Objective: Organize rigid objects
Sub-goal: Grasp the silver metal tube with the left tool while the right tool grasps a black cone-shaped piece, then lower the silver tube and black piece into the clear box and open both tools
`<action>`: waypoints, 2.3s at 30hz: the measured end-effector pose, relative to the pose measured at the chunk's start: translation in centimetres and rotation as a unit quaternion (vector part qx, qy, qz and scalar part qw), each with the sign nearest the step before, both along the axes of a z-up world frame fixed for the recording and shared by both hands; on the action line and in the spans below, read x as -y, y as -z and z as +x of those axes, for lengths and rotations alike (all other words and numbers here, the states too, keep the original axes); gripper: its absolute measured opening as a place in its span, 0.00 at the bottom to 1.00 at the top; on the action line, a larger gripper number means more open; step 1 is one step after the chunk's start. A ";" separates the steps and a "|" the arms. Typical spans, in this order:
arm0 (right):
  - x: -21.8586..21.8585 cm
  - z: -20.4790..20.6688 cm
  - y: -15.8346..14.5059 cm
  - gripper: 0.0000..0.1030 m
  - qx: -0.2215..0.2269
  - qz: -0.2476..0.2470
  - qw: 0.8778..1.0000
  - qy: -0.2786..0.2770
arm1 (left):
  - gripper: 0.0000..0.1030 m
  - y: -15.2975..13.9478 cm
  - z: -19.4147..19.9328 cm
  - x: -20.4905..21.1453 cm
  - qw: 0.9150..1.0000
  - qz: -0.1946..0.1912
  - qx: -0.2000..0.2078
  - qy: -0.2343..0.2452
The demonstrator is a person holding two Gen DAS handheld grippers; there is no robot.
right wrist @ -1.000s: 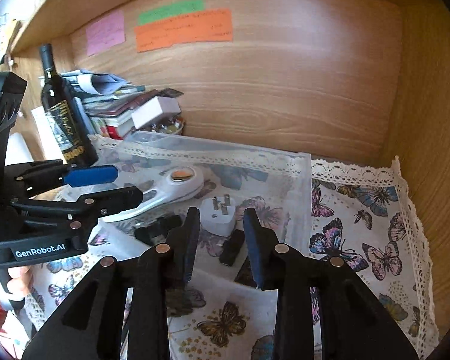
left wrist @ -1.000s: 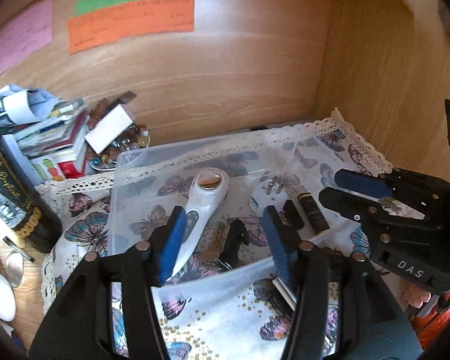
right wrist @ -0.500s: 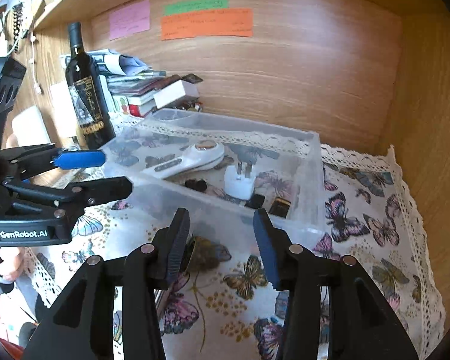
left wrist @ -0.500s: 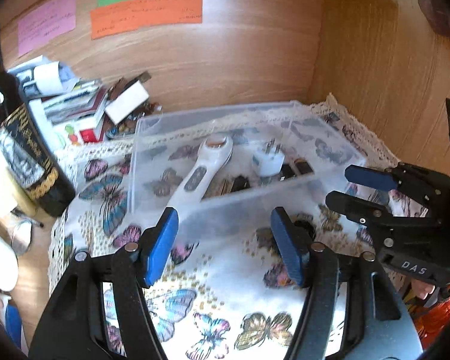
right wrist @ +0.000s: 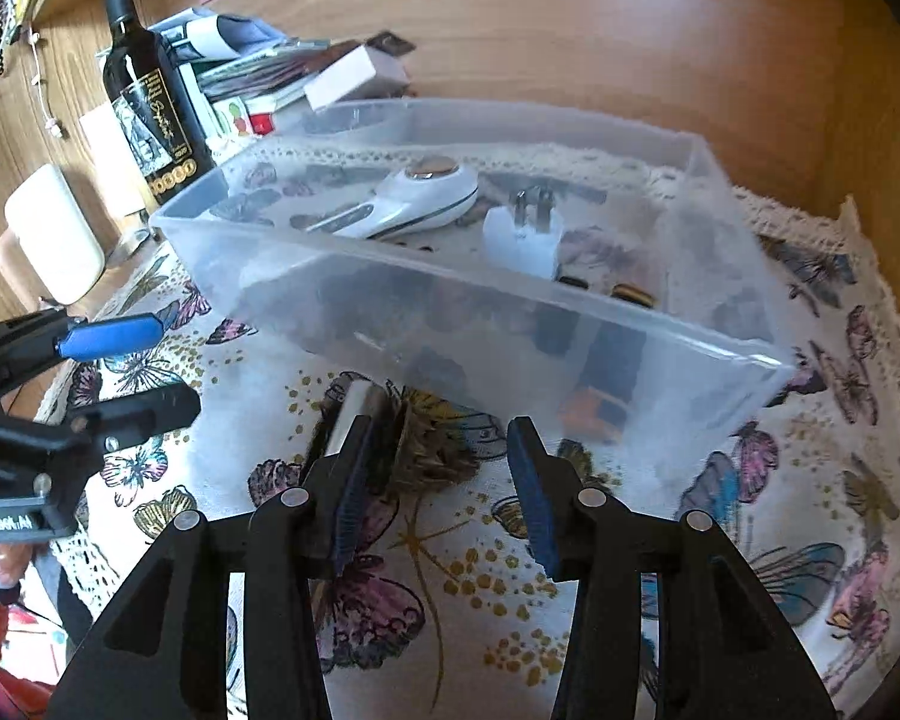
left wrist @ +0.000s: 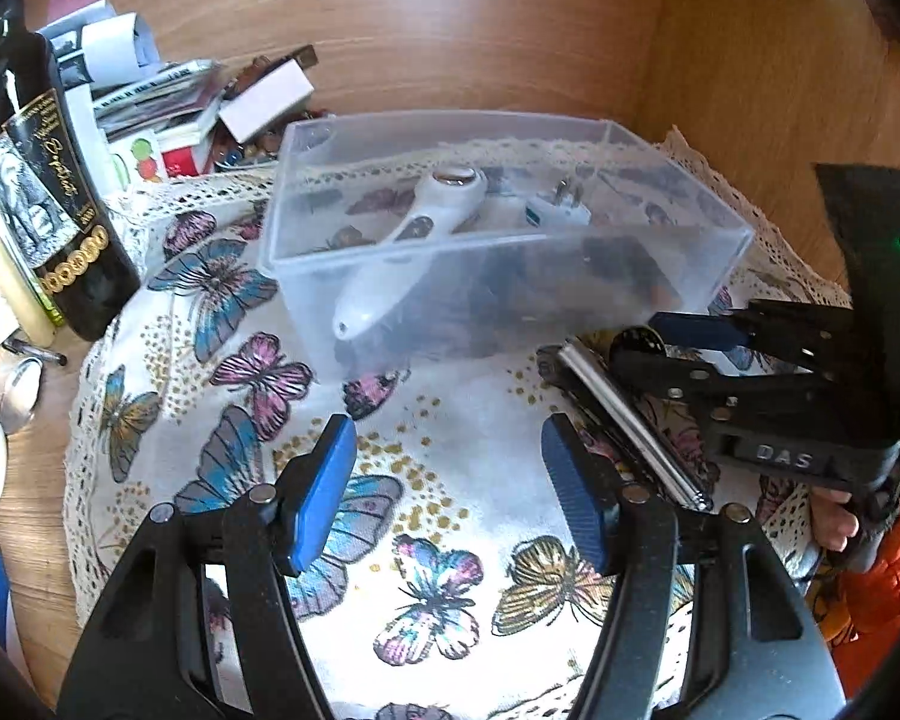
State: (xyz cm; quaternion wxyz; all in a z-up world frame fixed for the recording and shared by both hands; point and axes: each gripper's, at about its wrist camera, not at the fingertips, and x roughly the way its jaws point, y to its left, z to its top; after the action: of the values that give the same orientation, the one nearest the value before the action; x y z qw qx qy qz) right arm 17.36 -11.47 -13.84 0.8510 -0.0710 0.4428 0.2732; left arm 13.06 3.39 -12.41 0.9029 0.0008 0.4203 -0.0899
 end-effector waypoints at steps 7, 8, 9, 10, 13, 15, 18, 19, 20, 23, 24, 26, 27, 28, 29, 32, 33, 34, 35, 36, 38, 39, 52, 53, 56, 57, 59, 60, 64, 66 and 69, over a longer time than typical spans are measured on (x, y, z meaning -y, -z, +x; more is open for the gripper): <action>-0.6 -0.5 0.3 0.32 0.009 -0.021 1.000 -0.010 | 0.62 0.5 -0.2 2.3 1.000 0.000 -0.010 0.030; -0.4 -0.5 0.3 0.31 0.010 -0.019 1.000 -0.009 | 0.62 0.5 -0.2 2.6 0.999 0.002 -0.011 0.033; -0.2 -0.8 0.1 0.31 0.015 -0.017 1.000 -0.007 | 0.62 0.5 -0.2 3.0 0.999 0.004 -0.012 0.035; 0.1 -0.9 0.0 0.31 0.018 -0.014 1.000 -0.005 | 0.62 0.5 -0.2 3.4 0.999 0.004 -0.012 0.038; 1.3 -1.5 -0.8 0.31 0.031 -0.005 0.999 0.008 | 0.62 0.4 -0.1 4.2 0.999 0.002 -0.013 0.041; 2.3 -1.8 -1.3 0.31 0.042 0.000 0.999 0.015 | 0.62 0.3 0.2 4.7 0.999 -0.003 -0.017 0.044; 3.6 -2.2 -1.9 0.31 0.053 0.005 0.998 0.028 | 0.62 0.5 0.8 5.7 0.998 -0.012 -0.027 0.050; 4.3 -2.3 -2.2 0.31 0.056 0.010 0.998 0.033 | 0.62 0.7 1.1 6.0 0.998 -0.014 -0.032 0.054; 4.8 -2.4 -2.4 0.32 0.058 0.013 0.998 0.037 | 0.61 0.8 1.4 6.3 0.998 -0.016 -0.036 0.056; 5.7 -2.4 -2.8 0.31 0.065 0.024 0.997 0.046 | 0.49 1.6 1.8 7.6 0.996 -0.017 -0.052 0.066; 5.7 -2.5 -2.8 0.32 0.066 0.027 0.996 0.048 | 0.47 1.8 1.9 8.1 0.996 -0.014 -0.052 0.068; 6.0 -2.6 -2.9 0.32 0.067 0.033 0.996 0.048 | 0.37 1.8 1.9 8.7 0.997 -0.001 -0.043 0.069; 5.9 -2.6 -2.9 0.32 0.068 0.033 0.996 0.047 | 0.28 1.8 1.9 8.9 0.996 0.001 -0.042 0.073; 5.9 -2.7 -2.9 0.32 0.070 0.033 0.996 0.046 | 0.23 1.7 1.8 8.9 0.997 0.001 -0.040 0.072; 5.8 -2.8 -2.9 0.32 0.071 0.034 0.996 0.044 | 0.16 1.7 1.8 9.0 0.997 0.003 -0.039 0.073; 5.8 -3.2 -3.0 0.32 0.073 0.040 0.996 0.039 | 0.15 1.5 1.4 8.6 0.997 -0.002 -0.037 0.070; 5.9 -3.2 -3.1 0.32 0.075 0.041 0.996 0.039 | 0.15 1.4 1.1 8.5 0.997 0.001 -0.033 0.068; 5.9 -3.3 -3.3 0.32 0.077 0.043 0.995 0.038 | 0.15 1.2 1.1 8.6 0.998 0.004 -0.029 0.063; 5.8 -3.4 -3.4 0.32 0.078 0.045 0.995 0.039 | 0.15 1.0 0.8 8.4 0.998 0.005 -0.024 0.062; 5.8 -3.4 -3.5 0.32 0.079 0.047 0.995 0.039 | 0.15 0.8 0.6 8.2 0.998 0.004 -0.021 0.061; 5.7 -3.6 -3.9 0.32 0.083 0.050 0.994 0.040 | 0.15 0.1 0.2 7.7 0.998 0.001 -0.009 0.055; 5.7 -3.6 -4.1 0.32 0.087 0.052 0.994 0.040 | 0.15 -0.5 0.0 7.4 0.999 -0.001 -0.001 0.051; 5.5 -3.9 -7.6 0.32 0.141 0.067 0.987 0.044 | 0.15 -6.2 -2.3 4.8 0.996 -0.014 0.085 0.039; 5.5 -3.9 -7.8 0.32 0.145 0.067 0.986 0.045 | 0.15 -6.7 -2.5 4.8 0.995 -0.013 0.091 0.037; 5.5 -3.4 -8.4 0.32 0.155 0.069 0.984 0.049 | 0.15 -7.7 -2.1 4.3 0.994 -0.014 0.107 0.030; 5.5 -3.2 -8.6 0.32 0.158 0.068 0.984 0.050 | 0.15 -7.9 -2.0 4.2 0.993 -0.013 0.110 0.029; 5.5 -2.7 -8.9 0.32 0.162 0.070 0.983 0.053 | 0.15 -8.4 -1.5 3.9 0.993 -0.011 0.118 0.024; 5.4 -2.4 -9.0 0.32 0.163 0.070 0.983 0.053 | 0.15 -8.6 -1.2 3.7 0.992 -0.010 0.121 0.023; 5.1 -1.2 -9.1 0.32 0.166 0.069 0.982 0.058 | 0.15 -9.1 0.7 3.3 0.992 -0.012 0.126 0.018; 4.8 -0.5 -9.0 0.32 0.164 0.067 0.983 0.058 | 0.15 -8.9 1.7 3.2 0.992 -0.015 0.121 0.016; 4.2 0.5 -8.4 0.32 0.159 0.059 0.984 0.057 | 0.15 -8.0 3.5 3.3 0.994 -0.016 0.107 0.013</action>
State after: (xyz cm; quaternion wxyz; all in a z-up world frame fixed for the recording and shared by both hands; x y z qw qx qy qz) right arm 17.86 -15.72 -5.46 0.9274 -0.0380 0.2887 0.2347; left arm 16.53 0.09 -4.46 0.9415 0.0013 0.3195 -0.1075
